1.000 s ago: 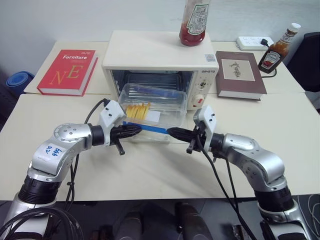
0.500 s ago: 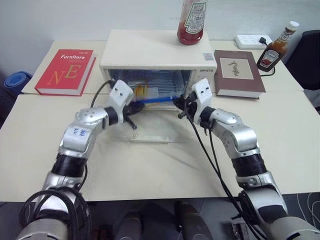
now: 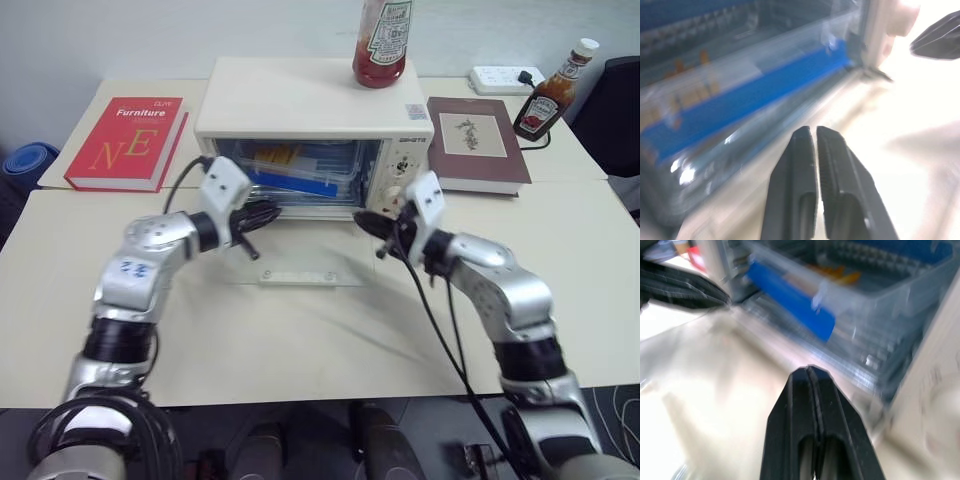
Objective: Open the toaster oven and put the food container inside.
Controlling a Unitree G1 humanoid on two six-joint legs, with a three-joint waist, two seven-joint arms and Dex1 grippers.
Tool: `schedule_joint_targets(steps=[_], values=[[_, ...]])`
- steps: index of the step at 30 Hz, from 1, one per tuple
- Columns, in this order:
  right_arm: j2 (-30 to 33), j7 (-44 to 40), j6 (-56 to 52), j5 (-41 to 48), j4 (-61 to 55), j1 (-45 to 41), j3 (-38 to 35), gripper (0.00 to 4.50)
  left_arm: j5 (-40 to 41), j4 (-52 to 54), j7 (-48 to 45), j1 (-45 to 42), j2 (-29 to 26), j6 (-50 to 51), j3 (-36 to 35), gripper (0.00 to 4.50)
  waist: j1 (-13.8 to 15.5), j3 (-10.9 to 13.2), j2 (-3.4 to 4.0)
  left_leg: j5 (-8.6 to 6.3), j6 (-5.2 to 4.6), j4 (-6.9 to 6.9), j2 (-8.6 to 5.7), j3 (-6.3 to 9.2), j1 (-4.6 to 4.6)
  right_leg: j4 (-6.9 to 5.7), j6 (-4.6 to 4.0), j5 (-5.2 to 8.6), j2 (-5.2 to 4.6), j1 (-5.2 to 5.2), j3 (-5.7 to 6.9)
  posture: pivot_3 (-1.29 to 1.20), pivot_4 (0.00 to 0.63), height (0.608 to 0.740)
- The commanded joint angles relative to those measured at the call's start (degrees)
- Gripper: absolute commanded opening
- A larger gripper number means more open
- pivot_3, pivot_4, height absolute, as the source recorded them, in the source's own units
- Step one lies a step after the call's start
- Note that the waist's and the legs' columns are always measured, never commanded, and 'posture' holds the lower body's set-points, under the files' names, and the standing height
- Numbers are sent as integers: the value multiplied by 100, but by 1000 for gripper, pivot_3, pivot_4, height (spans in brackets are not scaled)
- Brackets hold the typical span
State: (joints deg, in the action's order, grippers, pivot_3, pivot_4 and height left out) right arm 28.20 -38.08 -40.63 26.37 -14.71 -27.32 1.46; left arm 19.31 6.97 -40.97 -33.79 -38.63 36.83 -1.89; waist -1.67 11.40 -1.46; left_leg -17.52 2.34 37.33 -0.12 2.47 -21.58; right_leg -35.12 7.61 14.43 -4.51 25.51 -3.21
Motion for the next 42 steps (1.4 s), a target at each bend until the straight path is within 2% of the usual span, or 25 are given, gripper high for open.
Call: schedule_joint_targets(steps=[1,4,6,10,14,19,22,25,28,30,32,35,39,42], values=[[599,-474,-648,766,-1204,742,-353,0,743,859,-873,363,-708,276,-690,1682,4,0,0,0,0,2,0,2,3,-1,0,0,1,-3,0,0,150,740],[980,-633,-832,1032,-1647,1478,-511,0,1216,1322,-1685,885,-1446,324,-1175,2584,-9,0,-1,0,-1,7,-1,-5,19,16,-3,2,1,-17,-3,0,150,740],[1033,-545,-698,894,-1685,1842,-473,0,1510,1443,-1982,993,-1753,349,-1491,3216,2,0,-1,0,-1,2,0,-5,32,15,-9,6,3,-28,-3,0,150,740],[667,-195,-544,732,-1404,2073,-355,0,1818,1535,-2187,1017,-2227,586,-1807,4451,2,-1,-5,0,-2,9,1,3,48,15,-11,7,9,-49,-2,0,150,740],[220,50,-62,303,-861,1946,-56,0,1965,1553,-2438,1129,-2680,691,-2067,4482,-20,-1,-5,0,-2,4,3,6,49,12,-12,7,12,-47,-1,0,150,740],[-317,191,706,-175,213,1359,110,0,2062,1439,-2387,974,-2915,770,-2111,4482,-23,-1,-5,0,-2,1,3,4,44,10,-13,8,13,-38,-3,0,150,740],[-281,22,753,-104,307,980,-32,0,2046,1364,-2247,807,-2864,719,-2062,4482,-16,-1,-5,0,-2,2,3,5,41,10,-13,8,13,-37,-1,0,150,740],[195,-354,287,341,-55,575,-419,0,1992,1250,-2213,784,-2823,630,-2069,4482,-10,1,-1,0,-2,2,3,5,37,10,-13,7,13,-33,-2,0,150,740],[877,-855,-546,1415,-483,125,-1050,594,1945,1067,-2239,866,-2828,553,-2153,4500,1,3,2,0,-3,0,4,5,30,8,-13,8,12,-25,-1,0,150,740],[1431,-1333,-1026,2227,-452,-186,-1622,1237,1891,830,-2312,908,-2880,466,-2218,4500,-8,6,7,-1,-3,-3,4,5,31,9,-13,8,12,-23,-2,0,150,740],[2033,-1759,-1313,2682,-220,-557,-2006,1958,1812,518,-2403,902,-2949,334,-2253,4500,-5,7,8,-1,-4,-5,6,3,33,10,-14,8,13,-24,0,0,150,740],[2726,-2168,-1354,2684,142,-909,-2095,3016,1699,144,-2541,850,-3043,124,-2242,4500,-7,6,7,-2,-6,-4,8,1,35,11,-17,10,15,-25,2,0,150,740],[3216,-2541,-1270,2524,460,-941,-2020,4435,1721,-51,-2674,771,-3142,28,-2224,4500,-7,6,6,-5,-11,-1,10,-5,36,13,-18,10,16,-26,0,0,150,740],[3352,-2691,-1151,2403,533,-862,-1989,4472,1711,-119,-2749,755,-3184,-28,-2214,4500,-6,6,7,-5,-11,-1,9,-8,33,12,-17,10,15,-23,-2,0,150,740]])
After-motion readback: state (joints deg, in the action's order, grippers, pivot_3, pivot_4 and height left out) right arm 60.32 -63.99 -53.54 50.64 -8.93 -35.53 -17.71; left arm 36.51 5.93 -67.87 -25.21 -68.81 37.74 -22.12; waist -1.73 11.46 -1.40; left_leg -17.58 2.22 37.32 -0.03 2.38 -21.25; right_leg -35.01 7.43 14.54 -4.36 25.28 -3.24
